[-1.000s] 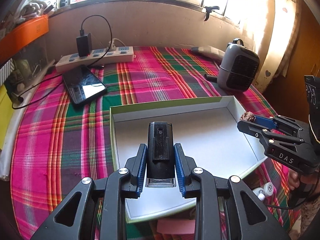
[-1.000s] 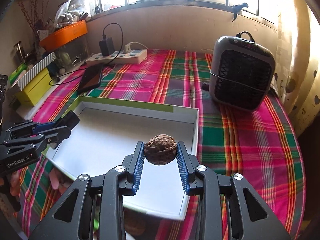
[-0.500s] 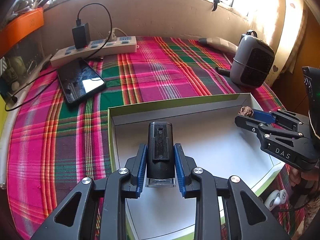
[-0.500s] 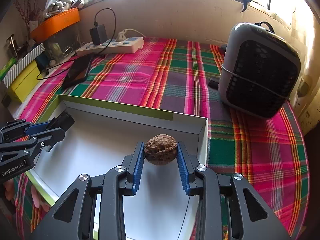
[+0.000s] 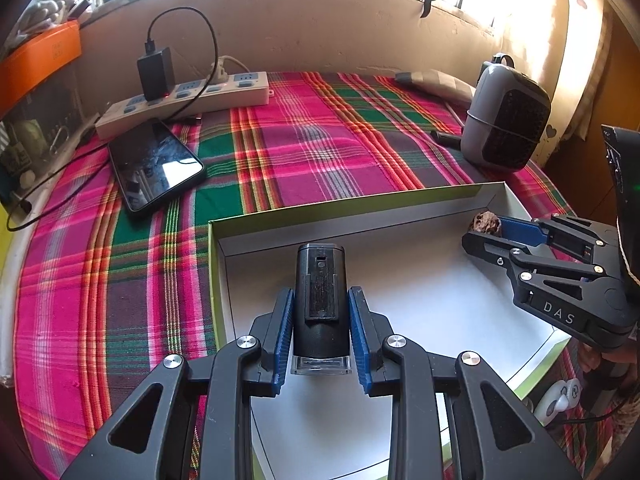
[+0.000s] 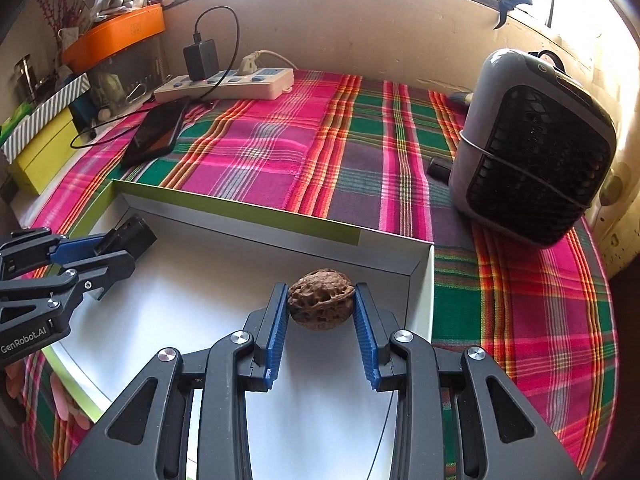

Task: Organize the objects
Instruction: 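Carry the black gadget and walnut over the white box with both grippers, then open both grippers to drop the walnut and black gadget into the box, then withdraw both grippers from the box toward the remaining objects, then grasp the white round jar with the right gripper while the left gripper grasps the pink ear hook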

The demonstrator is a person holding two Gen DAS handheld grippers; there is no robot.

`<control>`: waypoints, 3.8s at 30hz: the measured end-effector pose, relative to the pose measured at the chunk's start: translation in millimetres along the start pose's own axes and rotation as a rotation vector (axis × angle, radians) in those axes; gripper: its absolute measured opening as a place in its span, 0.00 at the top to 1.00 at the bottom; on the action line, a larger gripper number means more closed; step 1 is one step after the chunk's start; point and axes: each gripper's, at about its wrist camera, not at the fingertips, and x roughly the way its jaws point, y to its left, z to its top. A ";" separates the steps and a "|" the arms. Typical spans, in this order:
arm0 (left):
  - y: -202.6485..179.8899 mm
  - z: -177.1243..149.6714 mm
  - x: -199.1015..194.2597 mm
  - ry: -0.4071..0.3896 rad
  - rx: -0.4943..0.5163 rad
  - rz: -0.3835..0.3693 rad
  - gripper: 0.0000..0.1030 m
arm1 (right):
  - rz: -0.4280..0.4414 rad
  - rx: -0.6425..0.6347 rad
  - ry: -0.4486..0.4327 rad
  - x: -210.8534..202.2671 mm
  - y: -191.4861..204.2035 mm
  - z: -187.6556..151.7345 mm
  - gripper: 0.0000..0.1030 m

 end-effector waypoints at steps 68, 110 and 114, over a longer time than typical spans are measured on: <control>8.0 -81.0 -90.9 -0.135 -0.011 -0.018 0.67 | 0.026 0.024 -0.168 -99.5 13.1 -74.5 0.45; -24.8 -116.8 -90.7 -0.109 0.126 -0.224 0.66 | 0.044 0.033 -0.045 -96.6 15.2 -144.2 0.57; -15.6 -110.8 -90.7 -0.123 0.103 -0.200 0.66 | 0.046 0.042 -0.043 -96.1 13.7 -144.2 0.71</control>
